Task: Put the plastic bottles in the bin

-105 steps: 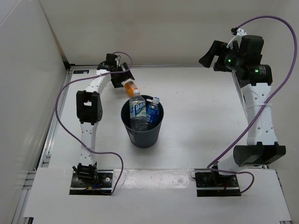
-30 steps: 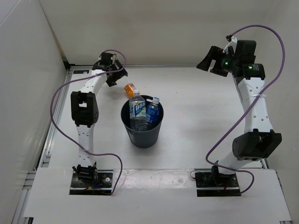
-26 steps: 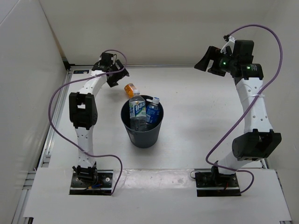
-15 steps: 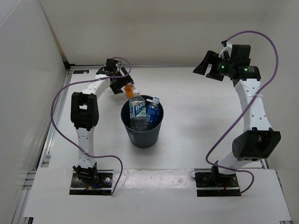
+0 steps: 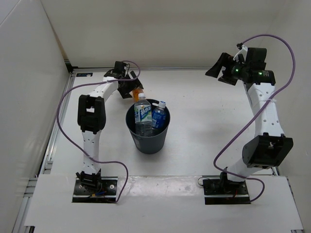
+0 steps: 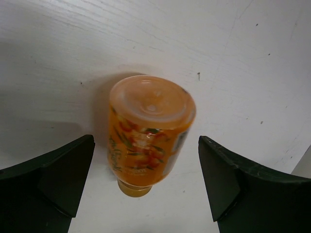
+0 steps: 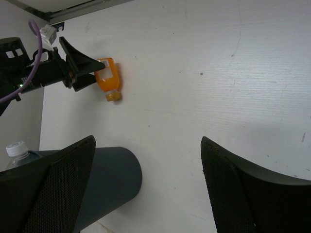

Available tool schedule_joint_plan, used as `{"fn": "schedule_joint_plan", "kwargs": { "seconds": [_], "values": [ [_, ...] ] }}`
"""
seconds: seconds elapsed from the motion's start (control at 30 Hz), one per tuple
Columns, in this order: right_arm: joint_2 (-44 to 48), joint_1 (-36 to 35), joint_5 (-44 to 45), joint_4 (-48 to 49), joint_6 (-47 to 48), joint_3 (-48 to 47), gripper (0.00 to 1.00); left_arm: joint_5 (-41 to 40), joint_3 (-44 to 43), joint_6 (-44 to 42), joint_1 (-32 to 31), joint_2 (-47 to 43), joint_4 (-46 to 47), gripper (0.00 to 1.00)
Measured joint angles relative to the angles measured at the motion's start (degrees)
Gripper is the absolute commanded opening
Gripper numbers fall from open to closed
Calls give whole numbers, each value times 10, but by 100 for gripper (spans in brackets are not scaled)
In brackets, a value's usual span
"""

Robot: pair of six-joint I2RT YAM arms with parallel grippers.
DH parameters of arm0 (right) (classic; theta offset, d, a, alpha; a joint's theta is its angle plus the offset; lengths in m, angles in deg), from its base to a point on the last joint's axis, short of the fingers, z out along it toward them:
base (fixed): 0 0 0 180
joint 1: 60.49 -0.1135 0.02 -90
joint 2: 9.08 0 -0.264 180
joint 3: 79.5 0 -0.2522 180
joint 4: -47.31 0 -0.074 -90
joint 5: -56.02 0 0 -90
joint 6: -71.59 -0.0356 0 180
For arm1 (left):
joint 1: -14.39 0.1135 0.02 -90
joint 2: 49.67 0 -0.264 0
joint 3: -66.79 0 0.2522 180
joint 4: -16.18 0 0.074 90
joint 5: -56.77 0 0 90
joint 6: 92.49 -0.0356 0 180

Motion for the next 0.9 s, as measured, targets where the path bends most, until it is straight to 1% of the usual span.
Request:
{"fn": "schedule_joint_plan", "kwargs": {
  "seconds": [0.07, 0.1, 0.2, 0.3, 0.33, 0.4, 0.43, 0.53, 0.7, 0.73, 0.77, 0.9],
  "values": [
    [0, 2, -3, 0, -1, 0, 90, 3, -17, -2, 0, 16, -14, 98],
    [0, 5, -4, 1, -2, 0, 90, 5, -33, -3, 0, 27, -25, 94],
    [0, 14, -8, 3, -5, 0, 90, 10, -73, -9, 2, 57, -49, 87],
    [0, 24, -12, 7, -12, 0, 90, 11, -82, -12, 6, 70, -60, 79],
    [0, 27, -14, 9, -14, 0, 90, 12, -84, -14, 7, 73, -66, 72],
    [-1, 33, -17, 15, -17, 0, 90, 17, -88, -14, 10, 77, -71, 63],
    [-2, 36, -18, 16, -19, 0, 90, 19, -91, -17, 11, 78, -75, 57],
    [-5, 43, -22, 21, -24, 0, 90, 25, -98, -20, 16, 80, -76, 48],
    [-11, 49, -30, 28, -34, 2, 90, 24, -101, -27, 35, 80, -75, 40],
    [-11, 50, -32, 30, -38, 3, 90, 22, -100, -29, 43, 78, -75, 39],
    [-11, 51, -33, 30, -42, 4, 90, 18, -97, -31, 52, 73, -73, 34],
    [-11, 55, -39, 39, -62, 13, 90, -7, -78, -45, 105, 29, -77, 31]
  ]
}}
